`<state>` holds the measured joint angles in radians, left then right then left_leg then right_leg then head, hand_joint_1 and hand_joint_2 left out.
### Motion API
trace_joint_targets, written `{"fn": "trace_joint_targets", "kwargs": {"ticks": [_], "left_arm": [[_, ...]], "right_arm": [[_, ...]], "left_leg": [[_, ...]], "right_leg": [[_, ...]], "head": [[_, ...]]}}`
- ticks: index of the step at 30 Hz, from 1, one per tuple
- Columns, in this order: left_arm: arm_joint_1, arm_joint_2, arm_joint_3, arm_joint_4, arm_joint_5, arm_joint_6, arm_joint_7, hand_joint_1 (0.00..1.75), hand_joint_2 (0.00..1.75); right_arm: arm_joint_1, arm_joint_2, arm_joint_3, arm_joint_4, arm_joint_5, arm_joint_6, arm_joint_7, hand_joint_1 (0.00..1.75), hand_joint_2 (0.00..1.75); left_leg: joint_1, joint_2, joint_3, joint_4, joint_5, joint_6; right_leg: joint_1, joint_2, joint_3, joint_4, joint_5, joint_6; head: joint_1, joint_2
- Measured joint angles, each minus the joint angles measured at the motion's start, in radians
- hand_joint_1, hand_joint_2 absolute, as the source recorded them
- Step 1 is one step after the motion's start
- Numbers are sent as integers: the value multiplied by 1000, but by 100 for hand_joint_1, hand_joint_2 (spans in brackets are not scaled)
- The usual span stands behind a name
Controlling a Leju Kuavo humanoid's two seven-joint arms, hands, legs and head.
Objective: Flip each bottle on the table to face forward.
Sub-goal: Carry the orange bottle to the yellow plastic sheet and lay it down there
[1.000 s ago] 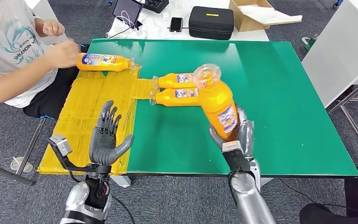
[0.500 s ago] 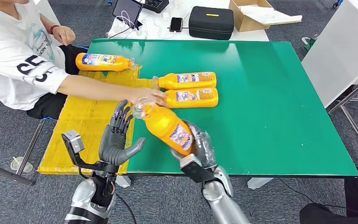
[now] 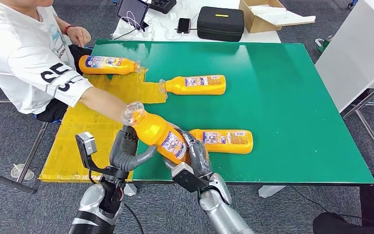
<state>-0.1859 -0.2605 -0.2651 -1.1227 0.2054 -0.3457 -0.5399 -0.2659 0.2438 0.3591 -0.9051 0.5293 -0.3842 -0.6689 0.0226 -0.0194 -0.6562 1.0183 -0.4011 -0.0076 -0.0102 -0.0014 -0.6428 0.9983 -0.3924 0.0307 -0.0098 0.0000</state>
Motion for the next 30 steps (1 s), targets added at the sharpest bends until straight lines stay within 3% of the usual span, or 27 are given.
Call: {"fn": "trace_joint_targets", "kwargs": {"ticks": [6, 10, 19, 26, 27, 28, 30], "left_arm": [[-9, 5, -10, 30, 57, -96, 4, 0, 175], [-9, 14, -24, 37, 45, -113, 4, 0, 175], [-28, 27, -43, 75, -26, -71, -16, 0, 175], [-36, 36, -56, 96, -154, 37, -28, 2, 175], [-38, 37, -58, 98, -161, 44, -29, 16, 175], [-38, 37, -61, 101, -164, 47, -29, 44, 175], [-40, 39, -68, 105, -168, 48, -29, 130, 175]], "right_arm": [[-19, 6, 33, 55, -26, 11, 5, 171, 175], [-26, 7, 35, 81, -47, 22, 1, 173, 175], [-44, 24, 49, 125, -33, 48, 7, 175, 175], [-66, 46, 72, 160, -31, 50, 11, 175, 175], [-69, 48, 74, 164, -30, 50, 14, 175, 175], [-71, 50, 76, 167, -30, 50, 15, 175, 175], [-75, 52, 80, 174, -29, 50, 17, 175, 175]], "left_leg": [[0, 1, 0, 0, 0, 0], [0, 0, 0, 0, 0, 0], [0, 1, 0, 0, 0, 0], [0, 1, 0, 0, 0, 0], [0, 1, 0, 0, 0, 0], [0, 1, 0, 0, 0, 0], [0, 1, 0, 0, 0, 0]], "right_leg": [[0, 0, 0, 0, 0, 0], [0, 1, 0, 0, 0, 0], [0, 1, 0, 0, 0, 0], [0, 1, 0, 0, 0, 0], [0, 1, 0, 0, 0, 0], [0, 1, 0, 0, 0, 0], [0, 1, 0, 0, 0, 0]], "head": [[0, 0], [0, 0], [0, 0], [0, 0], [0, 0], [0, 0], [0, 0]]}}
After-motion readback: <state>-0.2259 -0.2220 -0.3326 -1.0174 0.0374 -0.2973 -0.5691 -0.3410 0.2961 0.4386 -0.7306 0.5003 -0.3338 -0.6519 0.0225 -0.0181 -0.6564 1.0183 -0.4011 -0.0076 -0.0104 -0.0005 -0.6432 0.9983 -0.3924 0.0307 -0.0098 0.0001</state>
